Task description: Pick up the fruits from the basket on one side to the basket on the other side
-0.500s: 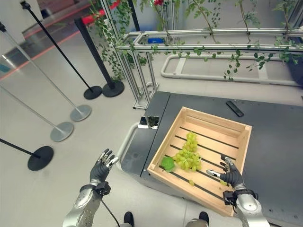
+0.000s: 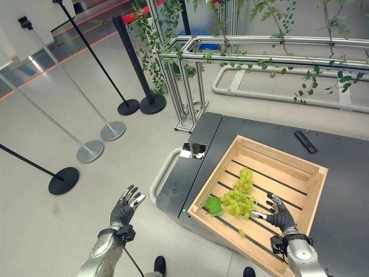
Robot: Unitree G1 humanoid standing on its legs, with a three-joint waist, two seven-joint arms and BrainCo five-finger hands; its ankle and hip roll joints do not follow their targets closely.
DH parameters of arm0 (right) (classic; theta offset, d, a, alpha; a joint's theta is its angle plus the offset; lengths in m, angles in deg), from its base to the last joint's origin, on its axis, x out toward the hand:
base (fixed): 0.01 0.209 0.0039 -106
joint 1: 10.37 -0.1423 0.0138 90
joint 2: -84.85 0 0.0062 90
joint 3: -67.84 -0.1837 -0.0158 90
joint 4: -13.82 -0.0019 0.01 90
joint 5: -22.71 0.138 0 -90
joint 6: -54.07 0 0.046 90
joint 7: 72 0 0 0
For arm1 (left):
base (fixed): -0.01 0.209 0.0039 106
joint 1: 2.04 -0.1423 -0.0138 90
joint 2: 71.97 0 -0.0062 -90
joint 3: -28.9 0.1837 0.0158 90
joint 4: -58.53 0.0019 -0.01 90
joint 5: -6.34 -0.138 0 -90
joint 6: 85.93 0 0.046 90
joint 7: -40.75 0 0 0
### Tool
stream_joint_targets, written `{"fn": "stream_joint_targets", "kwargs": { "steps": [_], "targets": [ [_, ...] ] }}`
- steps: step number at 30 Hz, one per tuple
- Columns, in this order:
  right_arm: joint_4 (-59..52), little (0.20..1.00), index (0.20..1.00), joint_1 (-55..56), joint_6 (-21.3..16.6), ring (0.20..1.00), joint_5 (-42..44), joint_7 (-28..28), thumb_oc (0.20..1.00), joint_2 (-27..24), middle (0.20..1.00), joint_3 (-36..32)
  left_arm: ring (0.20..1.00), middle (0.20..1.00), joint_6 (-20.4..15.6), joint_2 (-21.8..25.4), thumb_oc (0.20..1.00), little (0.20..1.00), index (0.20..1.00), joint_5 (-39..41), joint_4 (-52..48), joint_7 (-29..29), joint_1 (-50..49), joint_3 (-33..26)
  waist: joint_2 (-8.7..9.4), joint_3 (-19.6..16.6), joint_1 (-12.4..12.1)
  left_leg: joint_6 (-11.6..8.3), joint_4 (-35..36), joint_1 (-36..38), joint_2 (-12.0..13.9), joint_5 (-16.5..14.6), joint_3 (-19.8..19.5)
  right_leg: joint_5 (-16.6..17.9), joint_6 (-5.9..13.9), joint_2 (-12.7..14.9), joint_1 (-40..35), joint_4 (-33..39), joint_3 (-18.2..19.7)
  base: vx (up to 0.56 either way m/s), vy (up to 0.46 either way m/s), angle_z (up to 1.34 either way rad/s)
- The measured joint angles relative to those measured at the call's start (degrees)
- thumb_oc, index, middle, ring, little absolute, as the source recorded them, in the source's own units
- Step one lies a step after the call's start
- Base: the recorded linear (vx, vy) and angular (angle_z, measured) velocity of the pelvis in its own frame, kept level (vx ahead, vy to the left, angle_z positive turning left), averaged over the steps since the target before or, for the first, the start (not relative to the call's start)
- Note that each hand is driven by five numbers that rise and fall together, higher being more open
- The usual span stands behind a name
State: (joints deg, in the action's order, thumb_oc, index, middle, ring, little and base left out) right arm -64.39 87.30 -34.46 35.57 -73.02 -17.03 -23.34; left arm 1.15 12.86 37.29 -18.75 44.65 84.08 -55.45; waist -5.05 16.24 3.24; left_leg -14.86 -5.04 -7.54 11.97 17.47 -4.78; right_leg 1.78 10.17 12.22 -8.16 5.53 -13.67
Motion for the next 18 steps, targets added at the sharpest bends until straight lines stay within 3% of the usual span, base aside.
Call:
{"fn": "stream_joint_targets", "kwargs": {
  "steps": [4,5,6,7,11,18],
  "targets": [
    [3.5,1.000,1.000,-4.2,0.6,1.000,-0.5,-0.4,1.000,-1.5,1.000,0.8,1.000,1.000,0.0,1.8,1.000,1.000,1.000,-0.6,-1.0,0.0,-0.3,0.1,0.08,-0.1,0.1,-0.35,3.6,1.4,0.4,-1.5,0.2,0.1,0.37,-0.2,-0.1,0.0,-1.0,-0.01,0.041,0.15],
    [4.8,1.000,1.000,-5.2,1.1,1.000,-0.5,-0.4,1.000,-2.8,1.000,1.4,1.000,1.000,0.0,1.8,1.000,1.000,1.000,-0.8,-1.6,0.0,-0.3,0.2,-0.63,-0.5,0.2,0.09,4.8,1.5,0.8,-2.8,0.6,0.3,0.61,-0.5,0.5,0.0,-1.0,-0.08,0.035,0.12],
    [5.5,1.000,1.000,-6.1,1.4,1.000,-0.5,-0.6,1.000,-4.3,1.000,1.3,1.000,1.000,0.0,1.3,1.000,1.000,1.000,-0.9,-2.3,0.0,-0.6,0.3,-1.31,-0.3,-0.5,2.06,5.6,1.6,1.4,-6.5,1.7,0.8,1.34,-1.3,1.0,-0.2,-1.2,-0.11,0.069,0.07],
    [10.7,1.000,1.000,-9.3,1.6,1.000,-0.5,-1.2,1.000,-5.1,1.000,3.0,1.000,1.000,-0.1,2.3,1.000,1.000,1.000,-0.9,-2.8,0.1,0.0,1.1,-1.00,-0.4,-0.2,2.61,6.7,1.5,0.9,-8.2,2.8,1.0,1.90,-0.4,1.9,-0.3,-1.2,-0.11,0.070,0.02],
    [18.4,1.000,1.000,-14.0,3.2,1.000,-0.6,-1.5,1.000,-5.3,1.000,4.5,1.000,1.000,0.4,6.5,1.000,1.000,1.000,-0.9,-3.4,-0.4,0.4,2.2,2.23,0.9,-3.0,3.82,7.6,-0.5,-1.8,-7.6,2.4,1.7,2.89,1.9,3.9,-0.3,-1.2,-0.02,0.045,0.10],
    [37.8,1.000,1.000,-29.5,3.9,1.000,-1.0,-2.4,1.000,-5.7,1.000,11.7,1.000,1.000,0.4,8.5,1.000,1.000,1.000,-0.6,-9.4,-1.0,1.0,6.1,1.67,3.1,-5.9,4.09,7.1,-3.2,-2.2,-7.0,1.6,2.4,3.11,1.9,5.9,-0.3,-1.4,-0.03,0.035,0.05]
  ]
}}
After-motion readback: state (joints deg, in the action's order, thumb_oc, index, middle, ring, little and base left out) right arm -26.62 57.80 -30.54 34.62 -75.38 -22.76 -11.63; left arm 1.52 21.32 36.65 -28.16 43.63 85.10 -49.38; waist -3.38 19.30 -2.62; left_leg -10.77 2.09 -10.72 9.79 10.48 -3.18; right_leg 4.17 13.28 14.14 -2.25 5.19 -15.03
